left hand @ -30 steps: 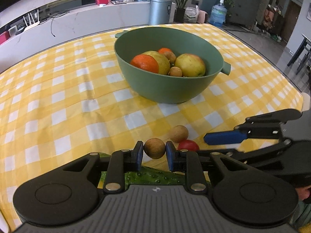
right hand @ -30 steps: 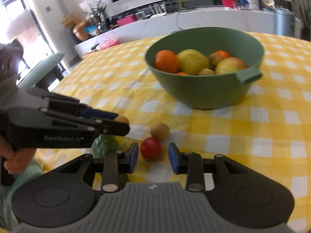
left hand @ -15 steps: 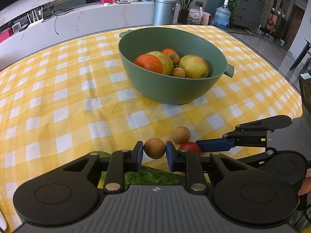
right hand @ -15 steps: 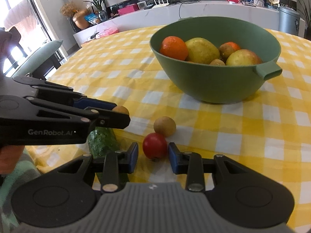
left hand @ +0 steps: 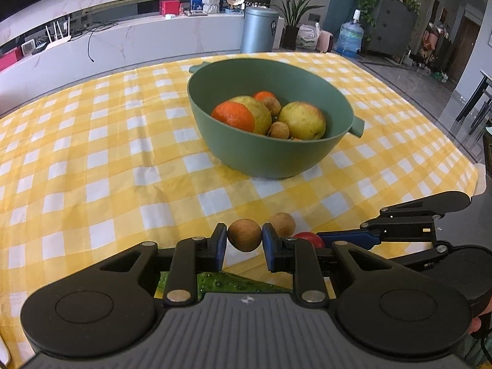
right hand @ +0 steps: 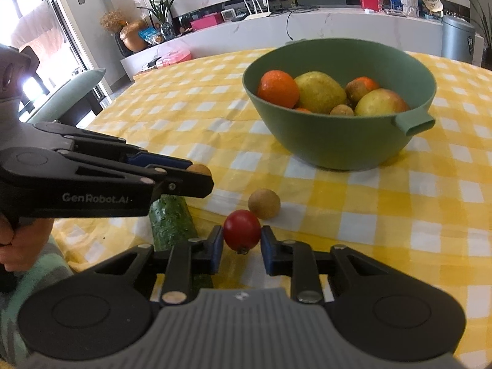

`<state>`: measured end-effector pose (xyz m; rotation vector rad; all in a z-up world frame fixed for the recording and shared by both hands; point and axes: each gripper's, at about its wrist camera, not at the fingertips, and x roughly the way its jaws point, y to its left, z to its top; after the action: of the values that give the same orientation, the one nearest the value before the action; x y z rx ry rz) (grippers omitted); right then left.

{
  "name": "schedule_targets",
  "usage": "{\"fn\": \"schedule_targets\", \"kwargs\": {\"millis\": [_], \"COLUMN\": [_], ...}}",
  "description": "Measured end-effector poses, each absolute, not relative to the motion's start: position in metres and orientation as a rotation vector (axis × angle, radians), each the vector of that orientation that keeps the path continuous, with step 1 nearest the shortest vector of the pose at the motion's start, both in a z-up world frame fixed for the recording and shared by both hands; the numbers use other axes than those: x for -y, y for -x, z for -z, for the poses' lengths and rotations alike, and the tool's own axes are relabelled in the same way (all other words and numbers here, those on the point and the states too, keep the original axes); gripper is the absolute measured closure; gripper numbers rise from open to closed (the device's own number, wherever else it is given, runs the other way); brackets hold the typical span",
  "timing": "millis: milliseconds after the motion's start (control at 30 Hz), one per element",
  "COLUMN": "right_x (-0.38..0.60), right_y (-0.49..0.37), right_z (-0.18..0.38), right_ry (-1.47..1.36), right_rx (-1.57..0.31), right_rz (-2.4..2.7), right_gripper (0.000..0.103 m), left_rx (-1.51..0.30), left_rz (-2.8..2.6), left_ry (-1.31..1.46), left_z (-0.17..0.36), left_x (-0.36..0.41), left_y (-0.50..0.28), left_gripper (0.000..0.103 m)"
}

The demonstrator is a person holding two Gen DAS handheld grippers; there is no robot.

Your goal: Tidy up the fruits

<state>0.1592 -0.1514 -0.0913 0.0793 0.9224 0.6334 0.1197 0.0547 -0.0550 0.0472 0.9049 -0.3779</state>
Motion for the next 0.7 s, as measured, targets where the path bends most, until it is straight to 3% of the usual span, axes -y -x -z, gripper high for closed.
{"fn": "schedule_targets", "kwargs": {"millis": [700], "right_x": [0.199], "right_y": [-0.179], "right_z": [0.028], "right_ry": [-0.009], "right_rx": [-0.699], "right_rz": [-0.518], "right_gripper": [0.081], "left_rx": [-0.772], "left_rz": [0.432], "left_ry": [-0.006], "left_z": [0.004], "left_x": [-0.039], "left_y": [-0.144], "left_gripper": [0.076]}}
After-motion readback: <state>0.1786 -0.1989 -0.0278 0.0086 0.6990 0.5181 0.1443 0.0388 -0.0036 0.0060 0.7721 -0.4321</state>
